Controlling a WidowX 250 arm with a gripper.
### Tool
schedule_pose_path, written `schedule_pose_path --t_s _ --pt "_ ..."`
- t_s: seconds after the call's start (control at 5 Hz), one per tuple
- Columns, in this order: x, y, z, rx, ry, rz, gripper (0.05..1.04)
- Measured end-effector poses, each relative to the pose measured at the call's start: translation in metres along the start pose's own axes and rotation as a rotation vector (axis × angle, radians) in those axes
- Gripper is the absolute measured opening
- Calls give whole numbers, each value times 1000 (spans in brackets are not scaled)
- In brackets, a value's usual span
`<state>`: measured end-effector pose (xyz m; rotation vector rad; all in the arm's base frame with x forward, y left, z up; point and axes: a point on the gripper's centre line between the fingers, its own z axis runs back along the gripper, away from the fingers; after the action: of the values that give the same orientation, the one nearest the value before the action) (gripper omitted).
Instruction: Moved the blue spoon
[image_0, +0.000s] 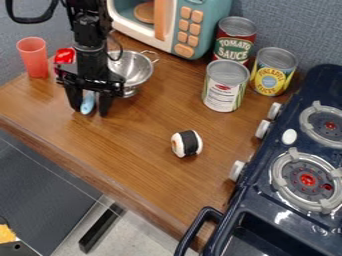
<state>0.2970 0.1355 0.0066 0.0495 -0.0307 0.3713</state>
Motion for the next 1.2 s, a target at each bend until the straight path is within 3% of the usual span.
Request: schedule_pose_path --t_s 0.2,0.4,0.8,1.0,1.2 --pt "-1 3 0 -27 -6 23 372" --pt "-1 3 0 -24 -1 23 325" --pt "-11 6 4 -3 28 40 325" --pt "-18 5 26 38 -19 59 325" --pt "-26 5 57 47 -82 86 325"
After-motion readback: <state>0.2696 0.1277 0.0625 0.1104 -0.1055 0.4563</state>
